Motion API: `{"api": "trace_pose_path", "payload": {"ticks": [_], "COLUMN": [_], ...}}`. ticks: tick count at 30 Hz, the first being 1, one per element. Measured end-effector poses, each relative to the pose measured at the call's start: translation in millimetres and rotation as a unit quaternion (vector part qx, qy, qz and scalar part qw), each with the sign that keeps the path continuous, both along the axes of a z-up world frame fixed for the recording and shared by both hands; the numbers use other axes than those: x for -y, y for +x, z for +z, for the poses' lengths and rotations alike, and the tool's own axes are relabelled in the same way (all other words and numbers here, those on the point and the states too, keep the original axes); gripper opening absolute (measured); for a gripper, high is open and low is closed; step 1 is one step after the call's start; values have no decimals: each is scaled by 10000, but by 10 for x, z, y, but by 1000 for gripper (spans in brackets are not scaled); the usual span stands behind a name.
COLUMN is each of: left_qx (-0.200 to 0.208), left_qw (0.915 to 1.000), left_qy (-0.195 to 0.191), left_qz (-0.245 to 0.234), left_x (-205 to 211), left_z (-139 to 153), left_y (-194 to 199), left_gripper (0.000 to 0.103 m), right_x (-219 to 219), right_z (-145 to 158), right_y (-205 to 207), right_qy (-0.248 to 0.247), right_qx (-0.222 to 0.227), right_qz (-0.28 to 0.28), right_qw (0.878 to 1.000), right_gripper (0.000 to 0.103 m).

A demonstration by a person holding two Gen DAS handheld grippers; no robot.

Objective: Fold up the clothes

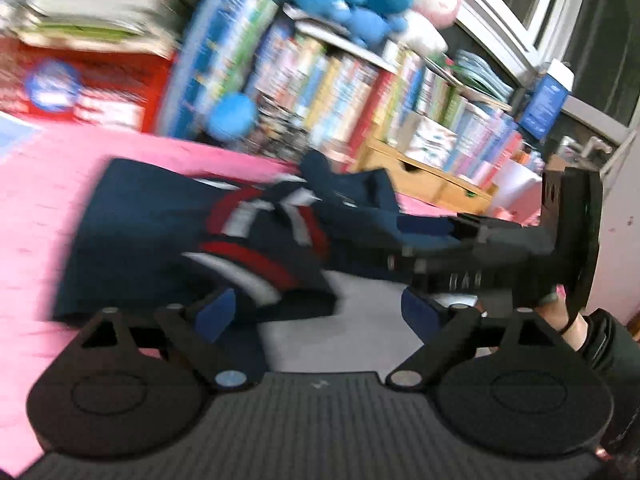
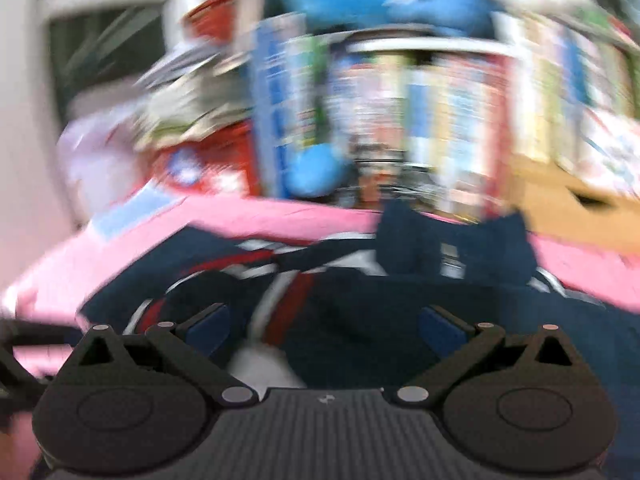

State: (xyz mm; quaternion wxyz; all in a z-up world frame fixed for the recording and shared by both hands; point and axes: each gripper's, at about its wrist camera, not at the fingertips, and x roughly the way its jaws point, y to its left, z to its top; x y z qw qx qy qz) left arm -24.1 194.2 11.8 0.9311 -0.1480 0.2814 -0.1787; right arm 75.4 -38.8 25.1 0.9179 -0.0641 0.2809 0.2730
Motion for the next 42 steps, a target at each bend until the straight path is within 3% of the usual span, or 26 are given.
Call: {"api": "trace_pose_path", "payload": {"ticks": [8, 10, 11, 14, 16, 18, 20, 21, 22, 24, 29, 32, 34, 35, 36, 37, 39, 42], "left_qx": [61, 86, 98, 116, 103, 41, 4, -27, -59, -127, -191, -228, -242, -225, -214, -204, -231, -293], "left_qw": [9939, 9930, 9926, 9927, 9931, 9934, 9933, 9930, 9928, 9927, 9927, 9935, 9944, 9952, 9954, 9957, 9949, 9950], "left_qy": [257, 276, 286, 412, 451, 447, 472, 468, 464, 405, 495, 554, 558, 533, 533, 534, 556, 426], "left_qz": [1074, 1145, 1179, 1124, 1081, 1056, 1058, 1081, 1104, 1132, 1088, 965, 863, 794, 762, 730, 806, 860], "left_x": [-555, -572, -579, -521, -487, -460, -433, -433, -434, -432, -327, -231, -169, -142, -125, -108, -105, -112], "left_z": [-53, -55, -56, -64, -82, -114, -151, -174, -198, -235, -272, -266, -256, -250, -247, -244, -243, -248], "left_y": [-222, -207, -200, -183, -165, -142, -100, -77, -53, -16, 33, 43, 41, 37, 35, 33, 56, 97], "left_gripper": [93, 93, 93, 93, 93, 93, 93, 93, 93, 93, 95, 95, 95, 96, 97, 98, 98, 98], "right_x": [-929, -1024, -1062, -1104, -853, -543, -198, -94, -12, 60, 80, -135, -290, -345, -353, -322, -198, 64], "right_z": [-248, -276, -287, -287, -192, -138, -125, -133, -147, -171, -156, -113, -85, -63, -26, 33, 202, 522], "right_y": [-370, -364, -360, -343, -253, -107, 74, 135, 186, 163, 98, 162, 237, 299, 359, 426, 504, 466], "right_qy": [-1096, -1244, -1301, -1317, -794, -229, 318, 364, 335, 144, 362, 391, 312, 245, 219, 231, 394, 267], "right_qx": [878, 870, 854, 864, 813, 520, 33, -206, -442, -472, -239, -215, -198, -243, -337, -471, -593, -68], "right_qz": [1045, 994, 953, 734, 19, -797, -1632, -1716, -1691, -1621, -1237, -922, -802, -834, -851, -897, -911, -1121], "right_qw": [9846, 9834, 9832, 9848, 9935, 9952, 9861, 9843, 9840, 9855, 9914, 9947, 9961, 9959, 9956, 9946, 9933, 9933], "right_gripper": [102, 78, 47, 33, 31, 31, 37, 42, 49, 84, 96, 103, 103, 85, 30, 11, 12, 12]}}
